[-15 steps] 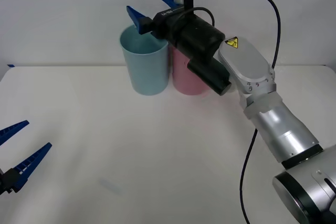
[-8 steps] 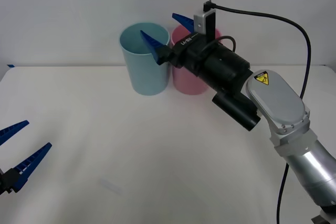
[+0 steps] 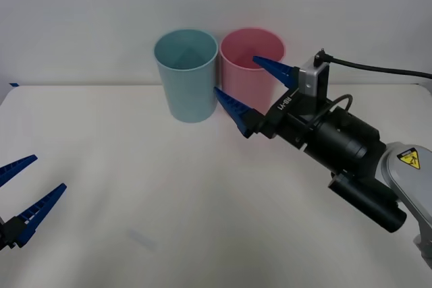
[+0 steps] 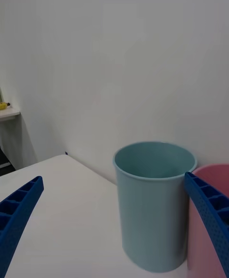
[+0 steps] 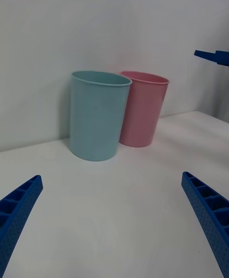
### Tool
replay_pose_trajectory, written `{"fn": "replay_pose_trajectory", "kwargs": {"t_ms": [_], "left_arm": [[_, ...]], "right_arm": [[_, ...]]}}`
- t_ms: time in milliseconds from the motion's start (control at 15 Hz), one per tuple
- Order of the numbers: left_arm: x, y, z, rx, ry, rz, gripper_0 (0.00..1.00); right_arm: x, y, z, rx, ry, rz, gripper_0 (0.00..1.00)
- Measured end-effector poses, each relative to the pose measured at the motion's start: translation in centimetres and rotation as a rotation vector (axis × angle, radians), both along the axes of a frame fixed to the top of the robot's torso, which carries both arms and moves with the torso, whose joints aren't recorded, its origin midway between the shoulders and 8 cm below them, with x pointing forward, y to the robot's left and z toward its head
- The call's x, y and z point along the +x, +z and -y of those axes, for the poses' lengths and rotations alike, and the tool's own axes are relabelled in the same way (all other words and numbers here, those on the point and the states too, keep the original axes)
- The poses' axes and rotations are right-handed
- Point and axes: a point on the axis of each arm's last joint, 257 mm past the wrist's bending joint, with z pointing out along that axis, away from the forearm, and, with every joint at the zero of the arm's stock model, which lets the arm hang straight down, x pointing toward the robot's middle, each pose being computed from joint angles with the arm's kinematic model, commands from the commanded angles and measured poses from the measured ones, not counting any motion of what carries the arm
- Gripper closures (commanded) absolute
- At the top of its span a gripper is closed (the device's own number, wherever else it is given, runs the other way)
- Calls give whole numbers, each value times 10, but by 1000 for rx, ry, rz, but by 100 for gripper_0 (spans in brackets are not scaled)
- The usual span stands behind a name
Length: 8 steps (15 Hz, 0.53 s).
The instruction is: Grasp the object on the table and drop it into the matching bin: aluminum can to the light blue bin, PET bottle to the pink bin.
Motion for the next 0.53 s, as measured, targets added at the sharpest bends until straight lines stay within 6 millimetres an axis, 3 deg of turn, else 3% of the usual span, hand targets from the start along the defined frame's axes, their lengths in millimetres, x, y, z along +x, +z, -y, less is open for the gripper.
{"fn": "replay_pose_trajectory", "kwargs": {"t_ms": [533], "left_arm": [[0, 0, 0, 0, 0, 0, 0]], "right_arm": [[-59, -55, 77, -158, 29, -26, 0]]}}
